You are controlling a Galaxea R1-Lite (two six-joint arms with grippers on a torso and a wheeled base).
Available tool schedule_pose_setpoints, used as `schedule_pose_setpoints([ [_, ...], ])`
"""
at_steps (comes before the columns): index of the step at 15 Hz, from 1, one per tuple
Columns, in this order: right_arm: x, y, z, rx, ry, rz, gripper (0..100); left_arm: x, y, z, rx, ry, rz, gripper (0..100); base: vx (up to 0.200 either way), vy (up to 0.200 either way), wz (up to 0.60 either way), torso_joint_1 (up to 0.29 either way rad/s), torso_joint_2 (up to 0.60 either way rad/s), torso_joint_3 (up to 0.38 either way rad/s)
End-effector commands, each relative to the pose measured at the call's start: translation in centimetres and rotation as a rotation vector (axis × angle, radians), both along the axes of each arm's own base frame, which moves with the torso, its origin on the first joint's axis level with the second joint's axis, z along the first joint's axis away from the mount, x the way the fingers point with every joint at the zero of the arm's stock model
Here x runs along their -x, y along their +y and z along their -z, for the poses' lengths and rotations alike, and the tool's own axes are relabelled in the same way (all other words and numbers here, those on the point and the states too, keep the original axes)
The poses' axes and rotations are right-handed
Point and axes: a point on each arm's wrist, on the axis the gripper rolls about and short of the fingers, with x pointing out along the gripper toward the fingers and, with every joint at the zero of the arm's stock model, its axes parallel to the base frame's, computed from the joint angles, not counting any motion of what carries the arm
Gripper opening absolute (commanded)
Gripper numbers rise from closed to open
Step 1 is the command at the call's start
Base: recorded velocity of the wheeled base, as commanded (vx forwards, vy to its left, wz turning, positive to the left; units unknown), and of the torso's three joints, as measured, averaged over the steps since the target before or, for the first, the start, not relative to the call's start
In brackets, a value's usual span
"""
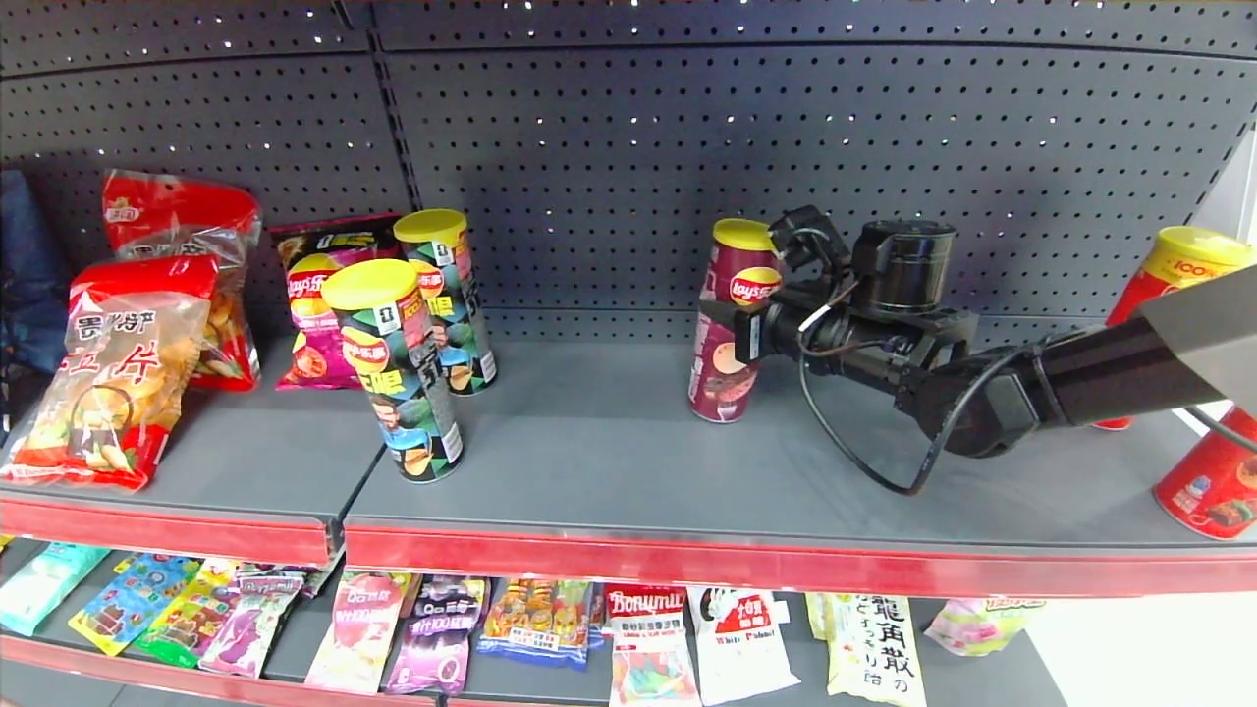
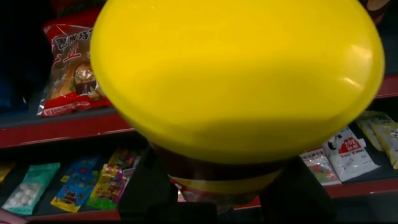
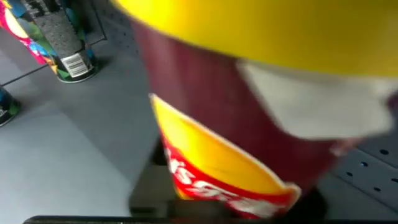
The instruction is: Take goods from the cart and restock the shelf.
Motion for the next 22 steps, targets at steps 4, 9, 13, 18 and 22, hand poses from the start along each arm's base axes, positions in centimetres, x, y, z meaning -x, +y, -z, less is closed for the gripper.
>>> schedule_pose_setpoints([
  [4,4.6,0.7,-1.4,0.015,0.006,0.009,0,0.0,0.0,-0.1,0.001,-0.004,-0.001,0,0.000,0.000,0.00,0.000,0.00,0.000],
  [9,10.6,-0.6,-3.9,0.016,-0.032,0.114,0,0.0,0.0,-0.1,0.001,-0.005,-0.001,0,0.000,0.000,0.00,0.000,0.00,0.000],
  [13,13.7,-1.5,-2.7,0.050,0.012,0.097,0,0.1,0.0,-0.2,0.002,-0.012,-0.001,0,0.000,0.000,0.00,0.000,0.00,0.000],
  [18,14.5,-1.4,-1.1,0.085,0.050,0.098,0,0.2,0.0,-0.2,0.003,-0.016,-0.004,0,0.000,0.000,0.00,0.000,0.00,0.000],
  [22,14.7,-1.3,-0.4,0.104,0.071,0.107,0,0.2,0.0,-0.3,0.003,-0.019,-0.005,0,0.000,0.000,0.00,0.000,0.00,0.000],
])
